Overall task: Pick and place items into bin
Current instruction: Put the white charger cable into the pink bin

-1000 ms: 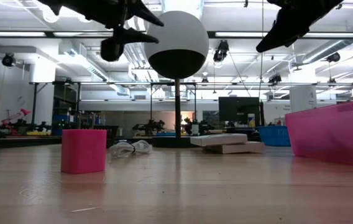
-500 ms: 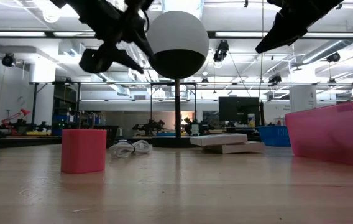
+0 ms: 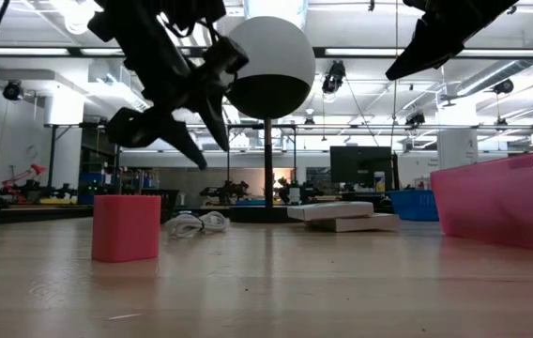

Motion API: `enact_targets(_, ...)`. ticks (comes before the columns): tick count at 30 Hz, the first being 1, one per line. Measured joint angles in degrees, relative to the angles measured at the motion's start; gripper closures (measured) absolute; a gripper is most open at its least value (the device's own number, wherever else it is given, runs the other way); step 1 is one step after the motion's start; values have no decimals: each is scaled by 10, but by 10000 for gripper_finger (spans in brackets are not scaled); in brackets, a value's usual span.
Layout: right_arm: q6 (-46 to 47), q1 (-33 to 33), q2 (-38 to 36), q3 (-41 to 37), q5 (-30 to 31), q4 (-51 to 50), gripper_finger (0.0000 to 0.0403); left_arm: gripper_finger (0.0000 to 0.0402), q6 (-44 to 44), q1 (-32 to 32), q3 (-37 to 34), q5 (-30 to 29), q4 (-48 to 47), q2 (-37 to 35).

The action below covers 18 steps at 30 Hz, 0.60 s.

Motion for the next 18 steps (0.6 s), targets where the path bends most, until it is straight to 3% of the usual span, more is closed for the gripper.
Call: enact_targets(18,-5,0,0,0,0,-2,339,258,-41,0,-2,1,-12,45)
